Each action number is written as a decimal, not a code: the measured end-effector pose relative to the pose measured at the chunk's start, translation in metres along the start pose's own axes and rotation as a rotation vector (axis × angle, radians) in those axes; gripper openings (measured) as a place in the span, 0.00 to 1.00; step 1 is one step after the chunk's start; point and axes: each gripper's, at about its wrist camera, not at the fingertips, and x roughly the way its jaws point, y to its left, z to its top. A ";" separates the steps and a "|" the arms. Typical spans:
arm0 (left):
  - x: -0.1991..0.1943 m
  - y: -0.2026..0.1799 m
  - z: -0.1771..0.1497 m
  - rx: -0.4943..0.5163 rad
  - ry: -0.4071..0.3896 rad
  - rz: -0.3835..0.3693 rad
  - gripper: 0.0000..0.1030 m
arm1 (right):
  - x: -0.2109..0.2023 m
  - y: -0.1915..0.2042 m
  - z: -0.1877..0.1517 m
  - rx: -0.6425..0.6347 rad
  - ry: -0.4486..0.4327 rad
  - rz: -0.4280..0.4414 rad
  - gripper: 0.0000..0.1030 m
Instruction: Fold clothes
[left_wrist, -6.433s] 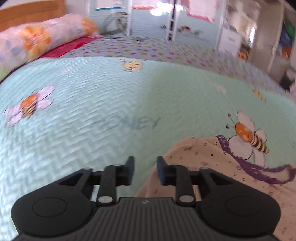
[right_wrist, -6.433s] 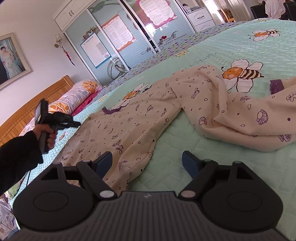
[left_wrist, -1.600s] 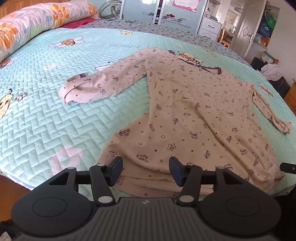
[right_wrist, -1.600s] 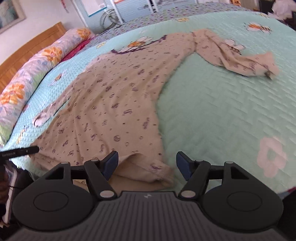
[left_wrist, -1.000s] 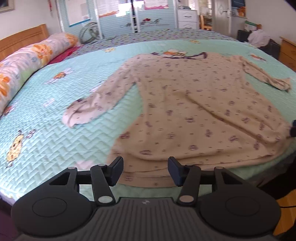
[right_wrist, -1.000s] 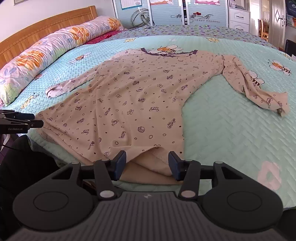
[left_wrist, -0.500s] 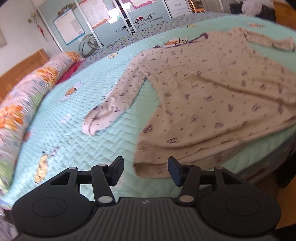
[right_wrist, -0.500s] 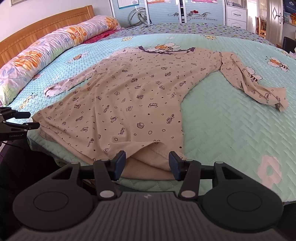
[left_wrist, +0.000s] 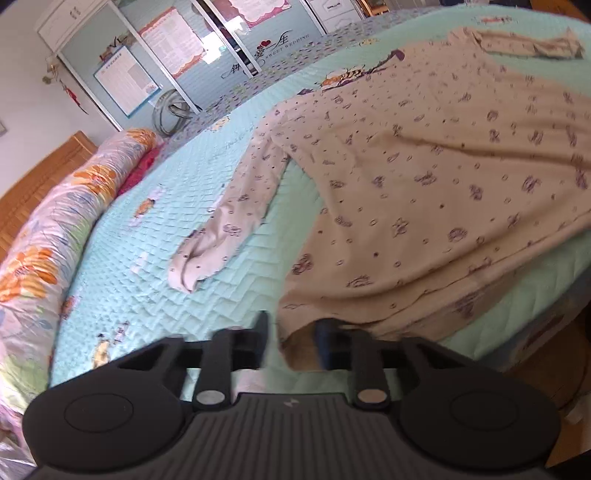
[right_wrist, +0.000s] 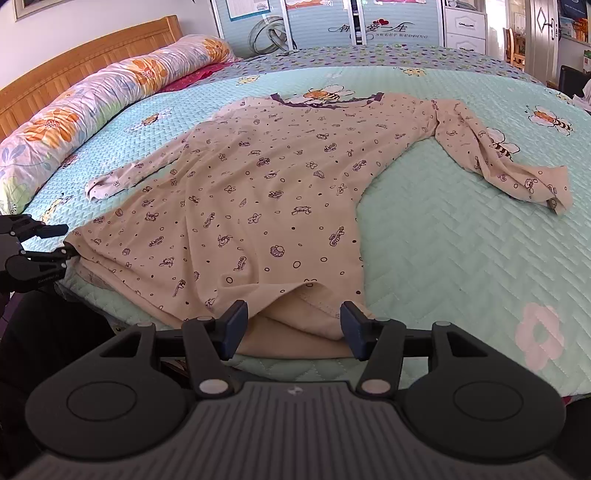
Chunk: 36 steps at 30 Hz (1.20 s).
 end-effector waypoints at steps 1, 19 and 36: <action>-0.002 0.000 -0.001 -0.011 -0.005 -0.003 0.03 | 0.000 0.000 0.000 0.002 0.000 -0.001 0.55; -0.031 0.047 -0.017 -0.337 -0.051 -0.006 0.03 | -0.012 0.014 0.000 -0.169 -0.029 -0.039 0.56; -0.028 0.046 -0.016 -0.333 -0.042 -0.011 0.06 | 0.010 -0.025 0.007 -0.132 0.067 0.050 0.56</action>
